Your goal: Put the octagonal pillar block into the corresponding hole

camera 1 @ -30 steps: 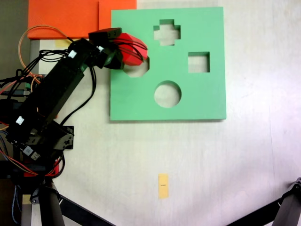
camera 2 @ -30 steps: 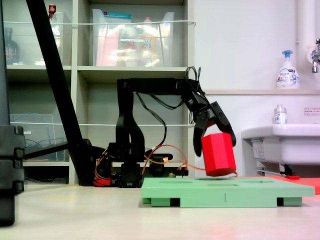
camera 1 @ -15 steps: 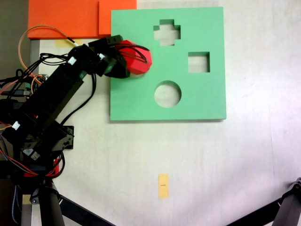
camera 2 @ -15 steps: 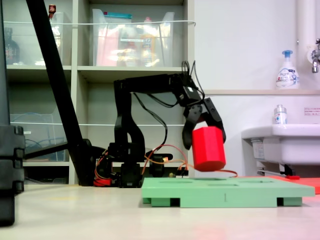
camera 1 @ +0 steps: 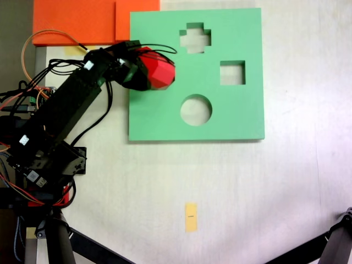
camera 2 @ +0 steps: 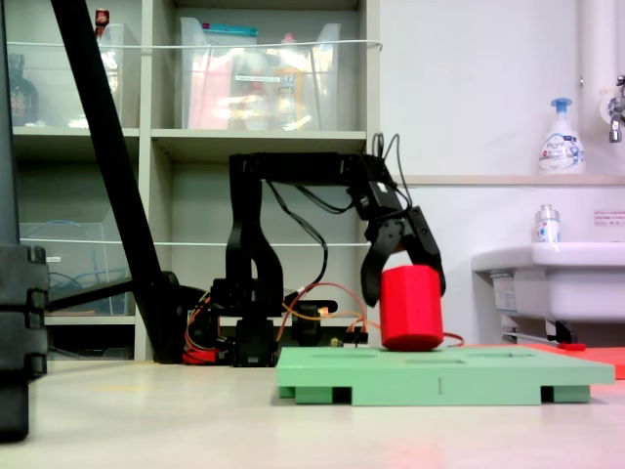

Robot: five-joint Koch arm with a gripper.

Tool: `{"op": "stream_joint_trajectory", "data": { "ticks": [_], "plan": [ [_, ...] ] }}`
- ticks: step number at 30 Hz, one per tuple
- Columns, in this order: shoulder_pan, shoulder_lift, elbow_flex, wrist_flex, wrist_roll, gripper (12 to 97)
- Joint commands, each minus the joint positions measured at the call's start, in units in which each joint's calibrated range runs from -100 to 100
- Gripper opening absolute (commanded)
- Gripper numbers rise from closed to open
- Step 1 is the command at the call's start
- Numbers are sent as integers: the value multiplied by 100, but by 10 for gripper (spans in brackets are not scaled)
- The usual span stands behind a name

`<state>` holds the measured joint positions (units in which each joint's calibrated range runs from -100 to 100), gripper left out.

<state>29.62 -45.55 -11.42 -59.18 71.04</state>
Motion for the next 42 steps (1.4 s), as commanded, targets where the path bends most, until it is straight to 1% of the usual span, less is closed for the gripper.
{"op": "stream_joint_trajectory", "data": {
  "ticks": [1,13,24,33,42],
  "plan": [
    [78,-54,523,126,59,419],
    [107,-179,414,-413,68,419],
    [68,128,304,-346,68,419],
    [73,519,304,-173,552,421],
    [73,603,304,78,781,421]
  ]
}}
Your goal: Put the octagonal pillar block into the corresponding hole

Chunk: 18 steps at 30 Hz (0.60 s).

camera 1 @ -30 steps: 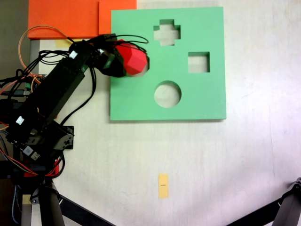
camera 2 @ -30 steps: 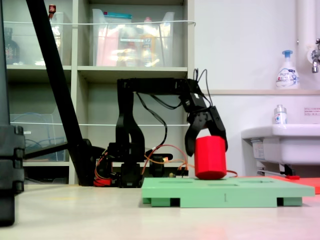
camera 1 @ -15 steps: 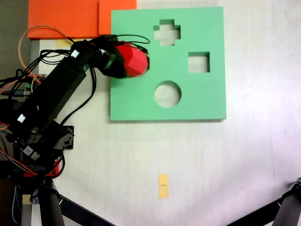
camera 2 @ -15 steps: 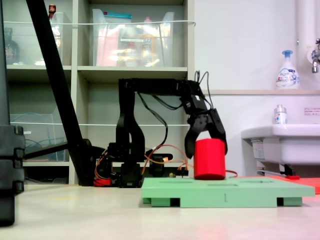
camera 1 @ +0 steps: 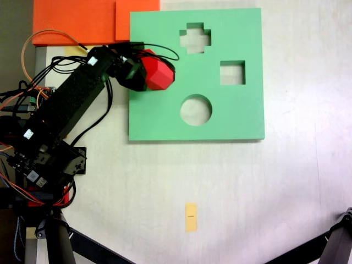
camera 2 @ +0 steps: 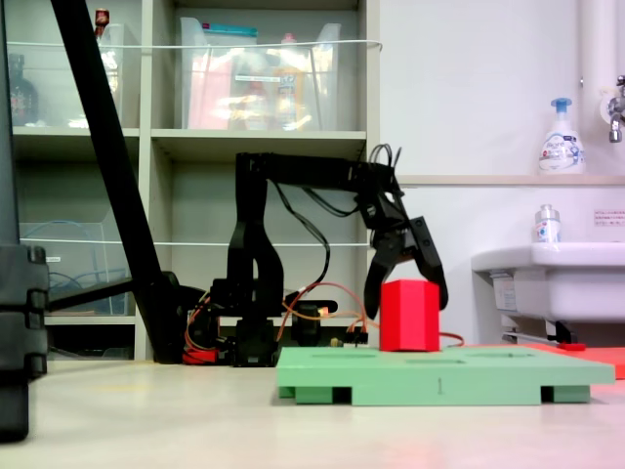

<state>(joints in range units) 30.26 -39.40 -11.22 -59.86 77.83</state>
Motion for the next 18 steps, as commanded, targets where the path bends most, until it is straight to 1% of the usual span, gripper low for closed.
{"op": "stream_joint_trajectory", "data": {
  "ticks": [1,13,18],
  "plan": [
    [10,29,294,156,127,421],
    [-166,769,843,175,156,425],
    [-283,1188,1002,329,156,460]
  ]
}}
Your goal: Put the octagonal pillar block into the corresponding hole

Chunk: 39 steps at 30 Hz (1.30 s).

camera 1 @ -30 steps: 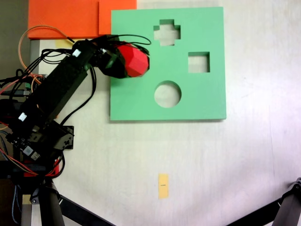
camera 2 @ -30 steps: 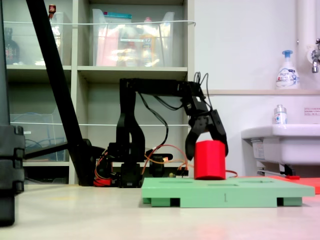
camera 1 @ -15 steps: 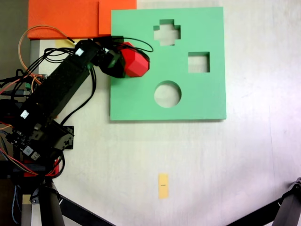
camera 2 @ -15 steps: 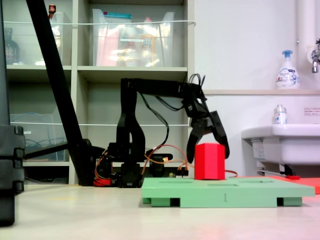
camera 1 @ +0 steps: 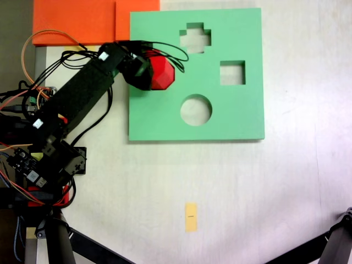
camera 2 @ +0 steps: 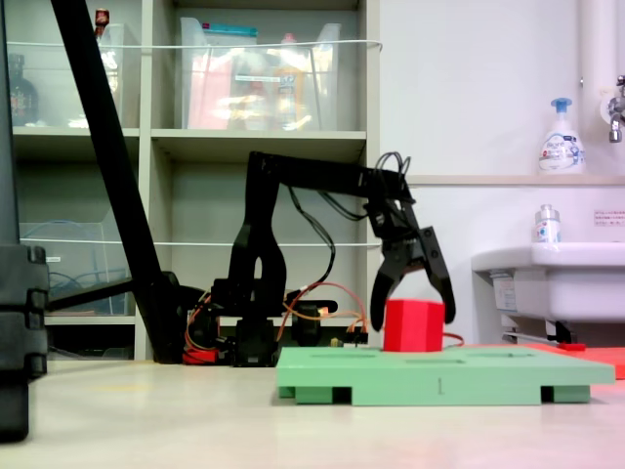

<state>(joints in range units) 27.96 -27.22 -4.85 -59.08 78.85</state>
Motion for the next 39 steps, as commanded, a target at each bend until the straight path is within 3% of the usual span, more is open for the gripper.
{"op": "stream_joint_trajectory", "data": {
  "ticks": [1,12,16,19,22,26,29,33,36,39],
  "plan": [
    [-63,27,375,299,49,465],
    [-176,292,355,492,-98,535],
    [-132,-197,136,453,-93,832],
    [-88,-420,126,453,-93,862],
    [-44,-783,126,463,-103,954],
    [-44,-2417,136,472,-591,952],
    [-215,-3535,704,-134,-1553,952],
    [-830,-5127,824,-106,-3512,760],
    [-1426,-5895,625,39,-5670,641],
    [-1748,-7054,-412,1454,-6046,604]
  ]
}}
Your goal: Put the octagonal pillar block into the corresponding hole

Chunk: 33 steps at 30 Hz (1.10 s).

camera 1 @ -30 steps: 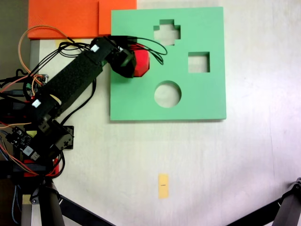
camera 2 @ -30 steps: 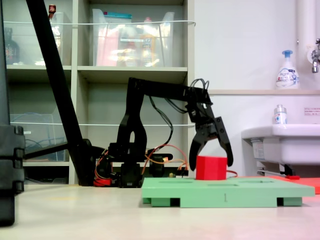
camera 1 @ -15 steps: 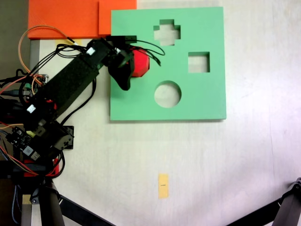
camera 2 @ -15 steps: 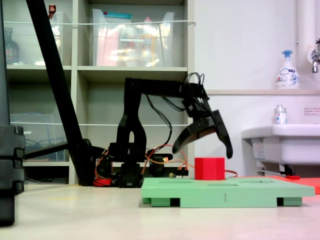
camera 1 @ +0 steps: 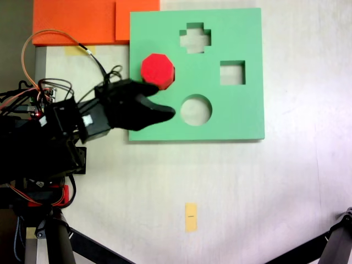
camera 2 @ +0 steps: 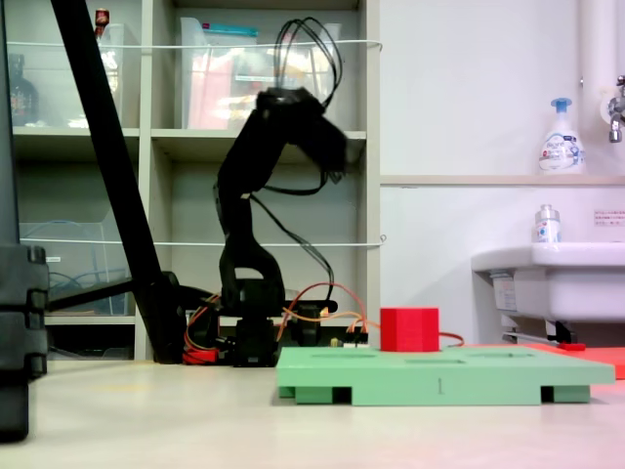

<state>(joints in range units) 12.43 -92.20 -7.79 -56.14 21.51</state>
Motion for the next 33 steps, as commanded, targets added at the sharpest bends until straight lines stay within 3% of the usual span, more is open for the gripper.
{"op": "stream_joint_trajectory", "data": {
  "ticks": [1,3,7,13,23,33],
  "plan": [
    [-435,-780,-637,1806,-479,577],
    [-830,-780,-1883,3530,-957,517],
    [-1045,-780,-4166,6948,-1797,509],
    [-1094,-780,-6689,8749,-2281,510],
    [-1226,-780,-9201,8007,-2286,509],
    [-1231,-780,-9221,6746,-2281,506]
  ]
}}
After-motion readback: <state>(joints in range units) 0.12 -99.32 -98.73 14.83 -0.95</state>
